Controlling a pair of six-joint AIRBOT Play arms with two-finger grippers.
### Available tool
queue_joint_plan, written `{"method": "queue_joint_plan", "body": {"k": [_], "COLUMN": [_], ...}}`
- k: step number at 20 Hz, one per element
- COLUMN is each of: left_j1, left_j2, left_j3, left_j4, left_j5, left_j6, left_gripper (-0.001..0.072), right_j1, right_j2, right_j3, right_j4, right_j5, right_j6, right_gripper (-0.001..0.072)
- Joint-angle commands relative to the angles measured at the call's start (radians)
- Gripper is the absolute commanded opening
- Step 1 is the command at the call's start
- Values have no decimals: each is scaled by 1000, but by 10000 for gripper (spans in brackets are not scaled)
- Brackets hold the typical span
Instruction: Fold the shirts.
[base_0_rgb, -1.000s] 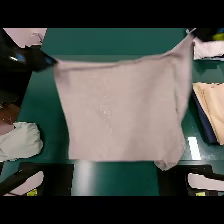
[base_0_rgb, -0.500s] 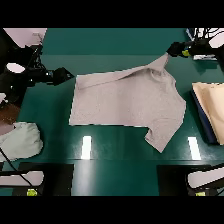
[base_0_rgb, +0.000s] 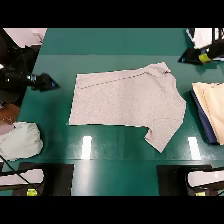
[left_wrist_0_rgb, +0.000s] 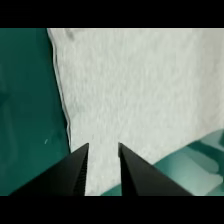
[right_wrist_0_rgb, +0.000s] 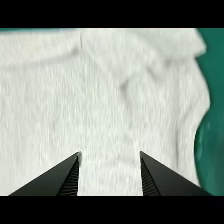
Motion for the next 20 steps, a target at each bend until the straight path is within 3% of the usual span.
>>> {"method": "queue_joint_plan", "body": {"k": [1, 6, 7, 8, 14, 20], "left_j1": [20, 20, 20, 20, 13, -130], "left_j2": [91, 138, 138, 138, 136, 103], "left_j3": [-200, -474, -497, -518, -577, -576], "left_j4": [96, 67, 48, 26, -18, -51], "left_j5": [-61, 89, 113, 136, 212, 278], "left_j6": [19, 19, 19, 19, 30, 20], "left_gripper": [244, 257, 375, 442, 443, 414], "right_j1": [-22, -21, -21, -22, -22, -22], "right_j2": [143, 351, 388, 421, 584, 627], "right_j3": [-211, -468, -503, -531, -633, -632], "right_j4": [2, 2, 2, 1, 1, -1], "right_j5": [73, 35, 32, 25, -34, -33], "right_j6": [-3, -14, -14, -14, -14, -13], "right_gripper": [426, 426, 426, 425, 425, 426]}}
